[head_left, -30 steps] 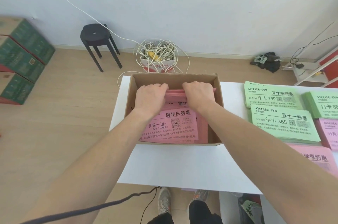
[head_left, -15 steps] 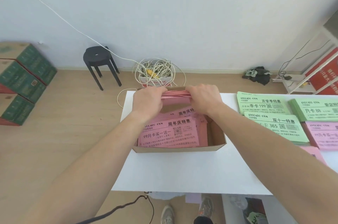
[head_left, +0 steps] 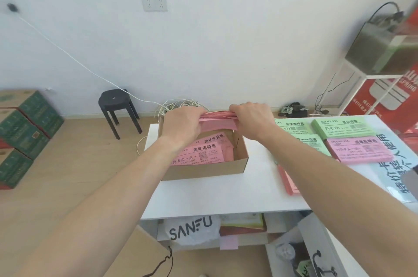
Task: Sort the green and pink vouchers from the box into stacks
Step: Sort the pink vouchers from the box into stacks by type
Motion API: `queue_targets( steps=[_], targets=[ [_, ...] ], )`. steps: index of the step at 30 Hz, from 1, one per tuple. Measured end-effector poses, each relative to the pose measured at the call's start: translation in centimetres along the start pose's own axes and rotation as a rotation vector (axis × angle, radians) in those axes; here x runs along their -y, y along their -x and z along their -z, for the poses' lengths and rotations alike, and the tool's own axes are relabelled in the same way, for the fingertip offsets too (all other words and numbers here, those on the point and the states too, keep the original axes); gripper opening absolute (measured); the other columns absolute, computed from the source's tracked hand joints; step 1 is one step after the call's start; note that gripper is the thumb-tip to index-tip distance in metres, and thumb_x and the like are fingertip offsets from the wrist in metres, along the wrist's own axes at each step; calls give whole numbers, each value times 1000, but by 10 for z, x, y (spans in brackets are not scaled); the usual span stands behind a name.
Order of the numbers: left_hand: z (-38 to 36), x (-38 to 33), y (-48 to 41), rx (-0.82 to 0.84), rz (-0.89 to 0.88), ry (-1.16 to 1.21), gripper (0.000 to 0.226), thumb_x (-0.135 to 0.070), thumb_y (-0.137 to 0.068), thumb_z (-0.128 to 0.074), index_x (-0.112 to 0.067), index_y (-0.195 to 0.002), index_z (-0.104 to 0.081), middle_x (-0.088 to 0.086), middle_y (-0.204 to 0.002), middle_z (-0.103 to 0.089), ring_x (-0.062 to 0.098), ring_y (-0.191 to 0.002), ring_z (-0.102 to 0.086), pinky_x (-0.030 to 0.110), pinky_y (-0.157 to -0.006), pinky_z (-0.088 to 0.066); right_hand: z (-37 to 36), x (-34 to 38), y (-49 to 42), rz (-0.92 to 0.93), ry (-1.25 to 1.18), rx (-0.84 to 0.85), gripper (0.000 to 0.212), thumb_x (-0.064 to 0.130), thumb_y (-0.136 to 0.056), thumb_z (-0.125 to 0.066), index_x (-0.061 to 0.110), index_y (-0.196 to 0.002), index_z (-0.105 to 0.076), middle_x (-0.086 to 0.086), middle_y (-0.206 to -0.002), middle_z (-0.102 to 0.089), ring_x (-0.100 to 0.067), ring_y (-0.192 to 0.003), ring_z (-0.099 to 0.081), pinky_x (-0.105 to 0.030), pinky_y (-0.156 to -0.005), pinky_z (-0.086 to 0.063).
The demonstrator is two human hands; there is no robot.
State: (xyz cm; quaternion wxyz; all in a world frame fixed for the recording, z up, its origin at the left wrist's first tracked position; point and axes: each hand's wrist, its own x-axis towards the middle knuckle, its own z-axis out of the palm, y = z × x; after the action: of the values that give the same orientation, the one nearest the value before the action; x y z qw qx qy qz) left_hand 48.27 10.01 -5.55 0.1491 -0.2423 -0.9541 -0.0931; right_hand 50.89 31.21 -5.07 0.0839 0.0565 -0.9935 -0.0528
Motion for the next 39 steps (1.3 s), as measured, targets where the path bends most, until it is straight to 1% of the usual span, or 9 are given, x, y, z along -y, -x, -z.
queue_targets(
  steps=[3,6,9,13,20,24,34,37,39],
  targets=[
    [9,-26,22,-13,6,-27,21,-23,-92,-57,-33,-108,-66,-4,-96,-72,27,-95,-65,32,-63,-37,10,-8,32,4,-23,-2,17,36,-96,-56,33,-113,-59,0,-99,-69,-31,-88,-65,-34,-64,-35],
    [11,-49,48,36,29,-27,27,-23,-91,-57,-36,-113,-66,-5,-99,-73,28,-94,-66,33,-65,-43,17,-13,68,29,-22,60,13,26,-94,-55,31,-105,-58,-1,-98,-68,-31,-89,-64,-34,-64,-37],
    [6,-69,78,107,47,-9,28,-27,-93,-52,-40,-115,-64,-5,-99,-73,30,-91,-66,33,-65,-43,14,-15,102,38,-22,123,22,20,-91,-53,31,-108,-60,-3,-100,-68,-32,-92,-65,-34,-66,-39],
    [-14,-79,118,135,36,15,20,-31,-95,-54,-37,-111,-65,-4,-98,-71,28,-96,-65,34,-66,-44,-7,-6,131,75,-62,214,30,20,-90,-50,34,-115,-62,-3,-104,-68,-32,-95,-65,-34,-67,-39],
    [-66,-68,143,286,135,98,24,-35,-99,-50,-39,-117,-64,-5,-103,-72,26,-97,-66,33,-69,-43,-62,12,139,101,-83,322,28,16,-94,-49,30,-114,-62,-2,-107,-68,-30,-96,-65,-34,-67,-38],
    [-85,-62,138,297,154,108,23,-34,-99,-50,-37,-117,-65,-6,-105,-73,26,-97,-67,33,-71,-46,-80,13,129,79,-111,360,29,15,-96,-47,30,-115,-62,1,-98,-64,-27,-81,-53,-33,-66,-38],
    [-100,-56,131,434,276,228,19,-32,-93,-57,-36,-109,-66,-6,-99,-72,25,-94,-65,32,-69,-44,-104,-8,128,38,-158,442,25,22,-89,-53,29,-110,-62,0,-94,-62,-26,-81,-53,-32,-66,-41],
    [-99,-57,131,438,295,243,20,-32,-93,-57,-37,-109,-66,-7,-98,-72,25,-94,-64,32,-68,-43,-109,-14,136,30,-156,478,27,17,-87,-53,29,-109,-62,2,-87,-54,-27,-81,-54,-31,-65,-41],
    [-98,-58,130,453,301,244,24,-29,-91,-57,-37,-111,-66,-7,-98,-71,24,-94,-63,31,-68,-42,-110,-17,136,32,-158,468,29,13,-87,-51,28,-109,-63,1,-90,-58,-28,-80,-53,-31,-65,-41]
  ],
)
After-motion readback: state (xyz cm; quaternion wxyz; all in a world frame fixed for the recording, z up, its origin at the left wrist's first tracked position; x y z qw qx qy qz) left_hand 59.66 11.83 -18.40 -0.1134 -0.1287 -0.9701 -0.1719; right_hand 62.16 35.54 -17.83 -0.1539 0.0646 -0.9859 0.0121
